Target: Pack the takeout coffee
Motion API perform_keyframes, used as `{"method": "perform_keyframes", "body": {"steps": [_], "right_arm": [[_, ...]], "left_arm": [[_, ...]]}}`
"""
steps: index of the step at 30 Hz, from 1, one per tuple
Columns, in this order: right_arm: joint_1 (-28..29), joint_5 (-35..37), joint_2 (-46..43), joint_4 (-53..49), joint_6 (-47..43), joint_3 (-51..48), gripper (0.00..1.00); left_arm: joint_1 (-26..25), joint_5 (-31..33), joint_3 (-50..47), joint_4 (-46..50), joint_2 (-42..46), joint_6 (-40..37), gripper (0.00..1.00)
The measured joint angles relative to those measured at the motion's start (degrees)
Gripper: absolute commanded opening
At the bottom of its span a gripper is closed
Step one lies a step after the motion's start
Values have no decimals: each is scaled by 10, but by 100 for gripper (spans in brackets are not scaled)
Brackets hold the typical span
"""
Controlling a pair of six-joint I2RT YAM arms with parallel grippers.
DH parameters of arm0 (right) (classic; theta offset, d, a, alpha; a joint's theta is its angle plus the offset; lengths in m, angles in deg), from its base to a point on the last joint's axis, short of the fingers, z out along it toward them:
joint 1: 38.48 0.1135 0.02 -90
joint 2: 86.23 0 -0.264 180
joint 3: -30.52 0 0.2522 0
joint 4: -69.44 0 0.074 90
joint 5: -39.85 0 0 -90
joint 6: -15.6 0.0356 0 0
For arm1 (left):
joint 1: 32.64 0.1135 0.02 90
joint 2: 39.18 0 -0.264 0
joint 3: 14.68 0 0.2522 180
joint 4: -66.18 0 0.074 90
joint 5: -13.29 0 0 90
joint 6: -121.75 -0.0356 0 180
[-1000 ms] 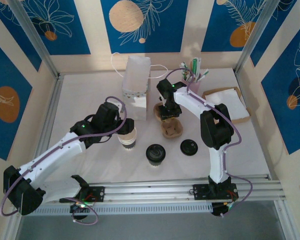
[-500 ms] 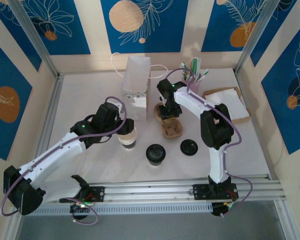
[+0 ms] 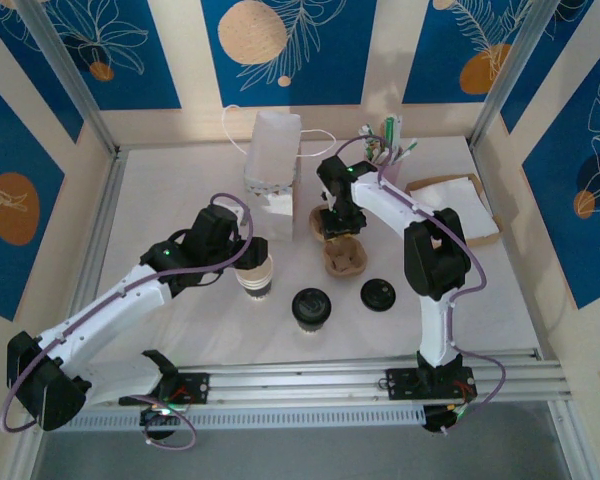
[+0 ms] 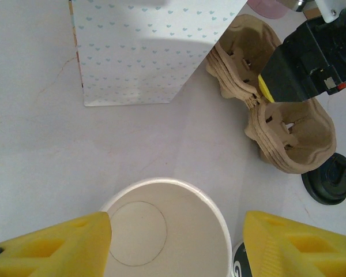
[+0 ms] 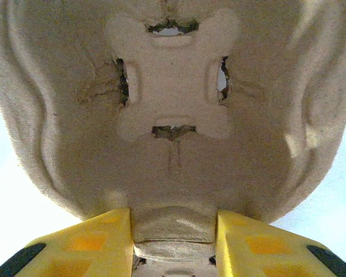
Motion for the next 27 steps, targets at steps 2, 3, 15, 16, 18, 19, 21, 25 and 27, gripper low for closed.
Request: {"method": "perform_keyframes", "body": {"steps": [2, 3, 15, 16, 18, 19, 21, 25, 27], "right_arm": [[-1, 0, -3, 0, 0, 0, 39], [-2, 0, -5, 0, 0, 0, 38], [-27, -44, -33, 13, 8, -23, 38], [-31, -50, -37, 15, 9, -30, 39], [-38, -59, -43, 19, 10, -42, 38], [-41, -61, -45, 19, 10, -46, 38], [-45, -61, -47, 19, 10, -51, 38], [-50, -61, -59, 26, 10, -66, 38], [-54, -61, -66, 29, 10, -75, 38]], "left_arm": [[0, 0, 0, 0, 0, 0, 62], [0, 0, 0, 0, 0, 0, 62], [0, -24, 0, -14, -5, 0, 61], [0, -30, 0, -17, -8, 0, 59], [0, -40, 2, -19, -19, 0, 57], [-1, -42, 5, -19, -25, 0, 56], [-5, -43, 12, -20, -37, 0, 54], [-20, -47, 39, -32, -63, 2, 52], [-32, -51, 56, -41, -83, 4, 51]]}}
